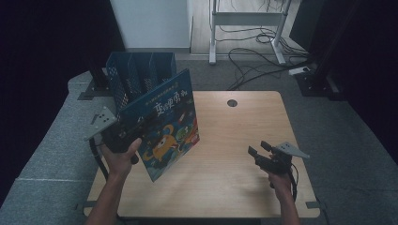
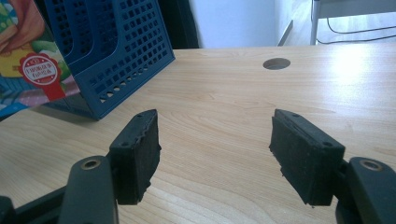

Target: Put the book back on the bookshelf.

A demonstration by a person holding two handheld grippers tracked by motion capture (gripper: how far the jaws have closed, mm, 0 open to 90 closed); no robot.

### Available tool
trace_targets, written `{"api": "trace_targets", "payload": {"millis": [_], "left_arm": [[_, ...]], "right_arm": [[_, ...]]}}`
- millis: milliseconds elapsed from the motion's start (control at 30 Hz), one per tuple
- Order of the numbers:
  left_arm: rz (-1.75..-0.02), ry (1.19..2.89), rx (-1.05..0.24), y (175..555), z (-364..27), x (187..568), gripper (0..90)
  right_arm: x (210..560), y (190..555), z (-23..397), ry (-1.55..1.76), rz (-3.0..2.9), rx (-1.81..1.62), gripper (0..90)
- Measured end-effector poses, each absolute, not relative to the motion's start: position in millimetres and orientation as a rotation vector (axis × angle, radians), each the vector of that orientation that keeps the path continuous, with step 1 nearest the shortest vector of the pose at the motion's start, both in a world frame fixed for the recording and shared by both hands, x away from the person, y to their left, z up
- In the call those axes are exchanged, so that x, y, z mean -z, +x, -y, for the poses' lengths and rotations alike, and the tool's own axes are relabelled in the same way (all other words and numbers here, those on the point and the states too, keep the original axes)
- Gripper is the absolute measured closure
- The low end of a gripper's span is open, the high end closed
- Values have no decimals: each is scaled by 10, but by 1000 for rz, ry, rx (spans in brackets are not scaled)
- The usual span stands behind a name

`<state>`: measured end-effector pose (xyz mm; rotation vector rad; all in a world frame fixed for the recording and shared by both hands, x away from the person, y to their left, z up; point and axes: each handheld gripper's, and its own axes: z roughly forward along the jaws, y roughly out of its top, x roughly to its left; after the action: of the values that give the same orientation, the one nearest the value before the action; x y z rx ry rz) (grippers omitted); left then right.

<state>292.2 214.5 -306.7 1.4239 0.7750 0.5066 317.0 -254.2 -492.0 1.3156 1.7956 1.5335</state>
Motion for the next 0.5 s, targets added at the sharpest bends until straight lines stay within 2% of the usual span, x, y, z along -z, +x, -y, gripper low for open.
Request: {"api": "trace_targets", "payload": {"millis": [500], "left_arm": [[-810, 1394, -619, 2917, -2336, 2951, 820]], "right_arm": [[4931, 3170, 2550, 1314, -1797, -1525, 329]]}}
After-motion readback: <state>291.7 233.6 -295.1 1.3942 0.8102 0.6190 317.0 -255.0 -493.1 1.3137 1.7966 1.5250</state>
